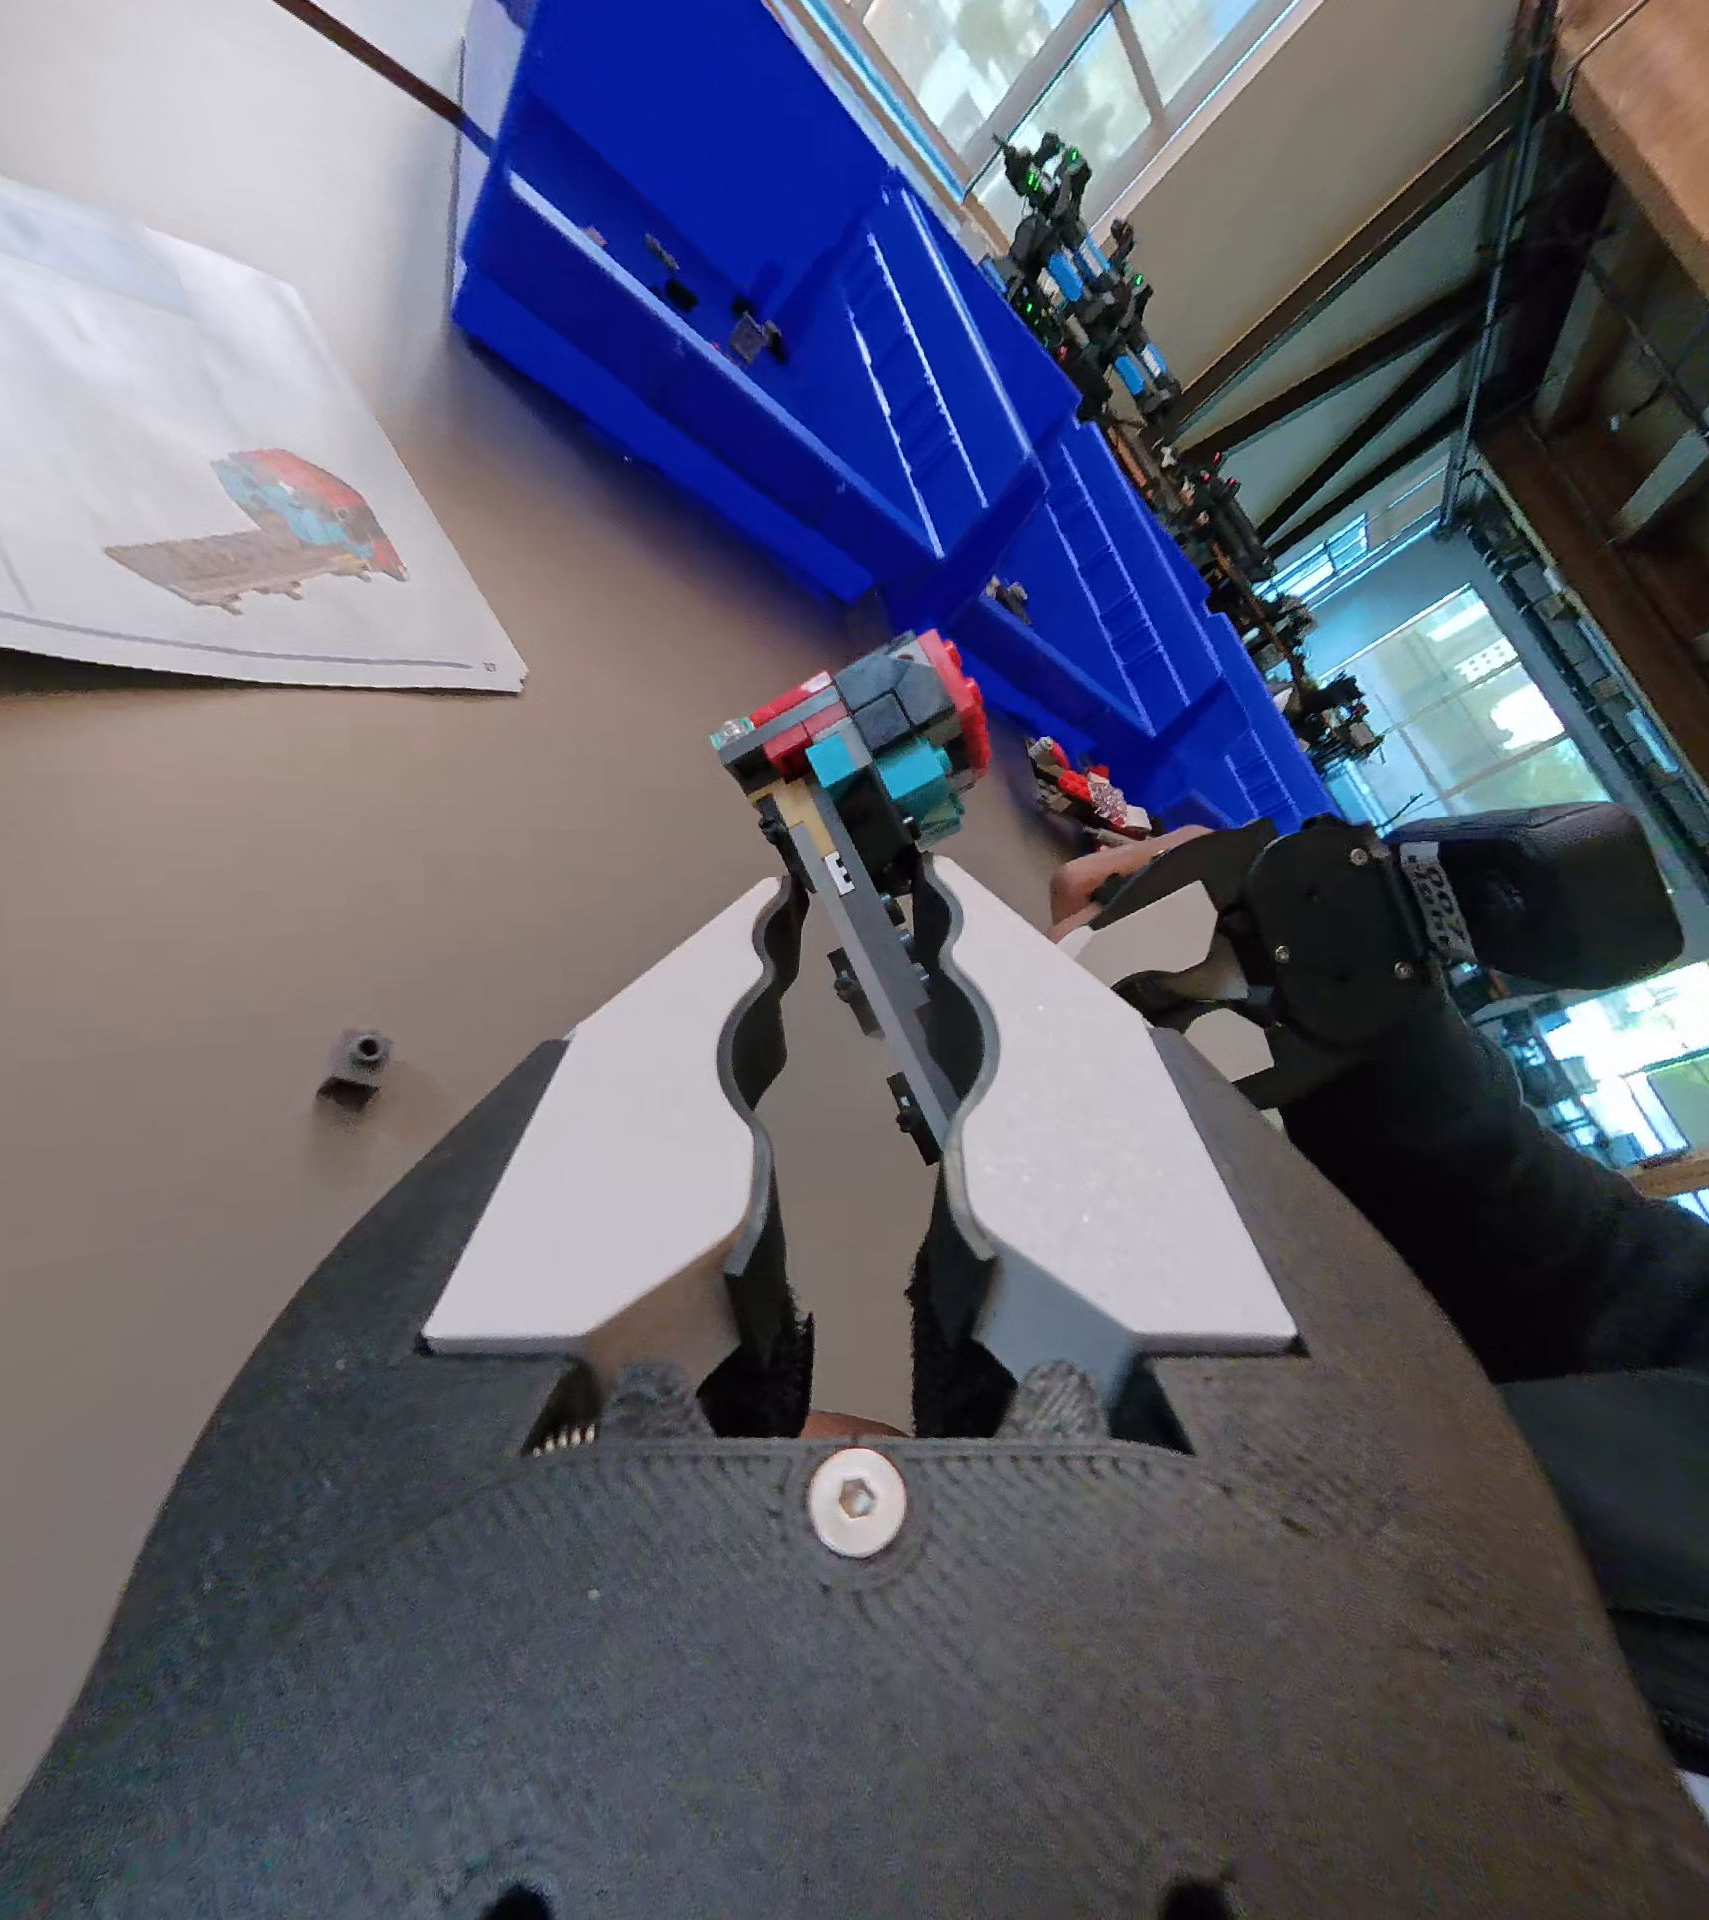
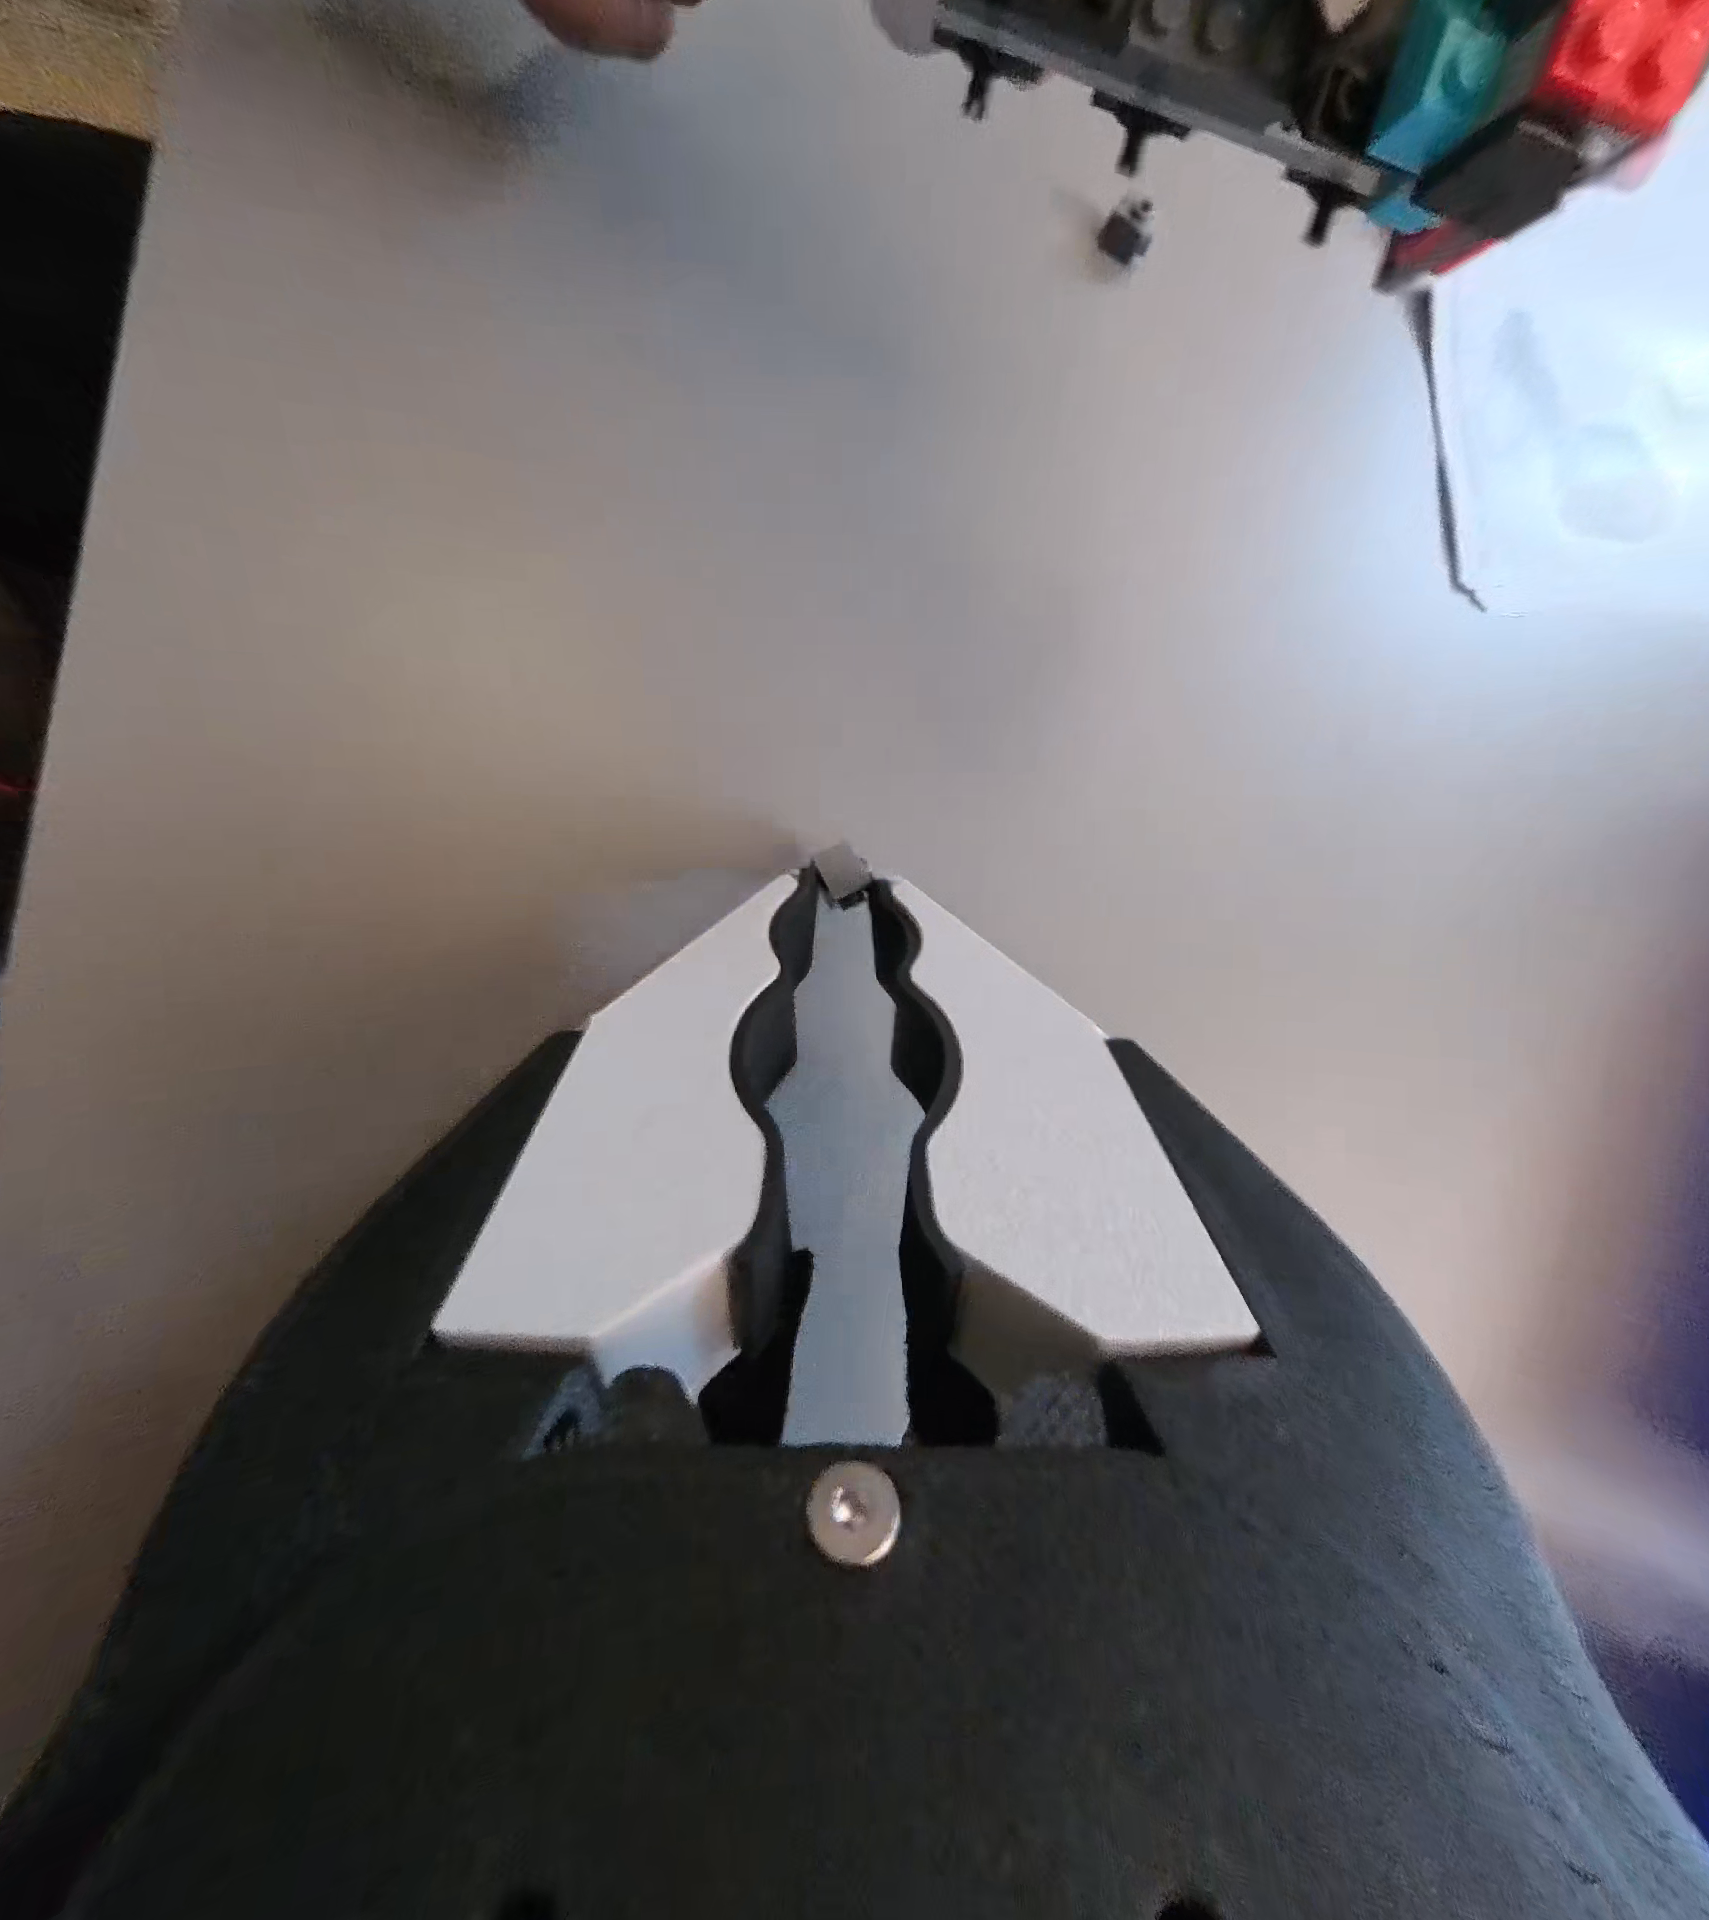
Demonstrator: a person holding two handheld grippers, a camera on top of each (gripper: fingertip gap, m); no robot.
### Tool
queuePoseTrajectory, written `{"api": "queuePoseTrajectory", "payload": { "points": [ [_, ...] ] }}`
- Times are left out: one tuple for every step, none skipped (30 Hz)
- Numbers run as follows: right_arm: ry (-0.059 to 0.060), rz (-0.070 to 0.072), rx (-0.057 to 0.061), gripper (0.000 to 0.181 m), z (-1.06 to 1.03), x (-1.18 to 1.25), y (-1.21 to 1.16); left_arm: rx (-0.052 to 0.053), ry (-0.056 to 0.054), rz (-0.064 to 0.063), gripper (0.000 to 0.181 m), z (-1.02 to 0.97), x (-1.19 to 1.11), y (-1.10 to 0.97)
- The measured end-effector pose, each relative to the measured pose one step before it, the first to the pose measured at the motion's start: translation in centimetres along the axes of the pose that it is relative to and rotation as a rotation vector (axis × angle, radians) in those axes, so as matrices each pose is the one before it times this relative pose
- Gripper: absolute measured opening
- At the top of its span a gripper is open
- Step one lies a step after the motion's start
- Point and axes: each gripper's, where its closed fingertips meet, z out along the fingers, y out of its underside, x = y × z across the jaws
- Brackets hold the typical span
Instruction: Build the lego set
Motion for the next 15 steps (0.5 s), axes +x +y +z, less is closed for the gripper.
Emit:
{"api": "queuePoseTrajectory", "payload": {
  "points": [
    [0.0214, 0.0084, -0.0071, 0.011, -0.211, 0.296, -0.291, 0.0137, 0.0095, -0.0051, 0.022, -0.372, -0.048, -0.112],
    [0.0222, 0.0086, -0.0040, 0.011, -0.183, 0.330, -0.351, 0.0111, 0.0128, -0.0010, 0.022, -0.351, 0.042, -0.084],
    [0.0196, 0.0065, -0.0030, 0.012, -0.155, 0.295, -0.362, 0.0059, 0.0122, 0.0015, 0.022, -0.303, 0.076, -0.027],
    [0.0208, 0.0046, -0.0006, 0.014, -0.104, 0.299, -0.382, 0.0027, 0.0104, 0.0037, 0.022, -0.256, 0.073, 0.015],
    [0.0201, 0.0055, 0.0008, 0.016, -0.063, 0.269, -0.347, 0.0006, 0.0103, 0.0051, 0.022, -0.240, 0.080, 0.067],
    [0.0191, 0.0097, 0.0023, 0.018, -0.001, 0.222, -0.271, -0.0031, 0.0116, 0.0050, 0.022, -0.207, 0.117, 0.136],
    [0.0146, 0.0159, 0.0028, 0.020, 0.056, 0.118, -0.179, -0.0074, 0.0124, 0.0055, 0.022, -0.202, 0.134, 0.195],
    [0.0096, 0.0201, 0.0042, 0.023, 0.100, -0.006, -0.076, -0.0057, 0.0093, 0.0061, 0.022, -0.210, 0.089, 0.134],
    [0.0062, 0.0218, 0.0049, 0.025, 0.114, -0.121, 0.006, 0.0033, 0.0033, 0.0045, 0.022, -0.255, 0.014, -0.029],
    [0.0092, 0.0197, -0.0008, 0.027, 0.112, -0.113, 0.167, 0.0087, 0.0032, 0.0005, 0.022, -0.273, 0.028, -0.135],
    [0.0190, 0.0161, -0.0057, 0.027, 0.095, 0.031, 0.301, 0.0070, 0.0099, -0.0022, 0.022, -0.255, 0.112, -0.108],
    [0.0234, 0.0188, -0.0068, 0.027, 0.107, 0.130, 0.342, 0.0048, 0.0136, -0.0027, 0.022, -0.228, 0.164, -0.079],
    [0.0235, 0.0245, -0.0059, 0.027, 0.140, 0.219, 0.330, 0.0039, 0.0109, -0.0018, 0.022, -0.212, 0.104, -0.063],
    [0.0229, 0.0264, -0.0013, 0.027, 0.181, 0.252, 0.213, 0.0034, 0.0062, -0.0023, 0.022, -0.199, 0.005, -0.040],
    [0.0195, 0.0263, 0.0038, 0.027, 0.224, 0.248, 0.118, 0.0033, 0.0036, -0.0044, 0.021, -0.175, -0.067, -0.053]
  ]
}}
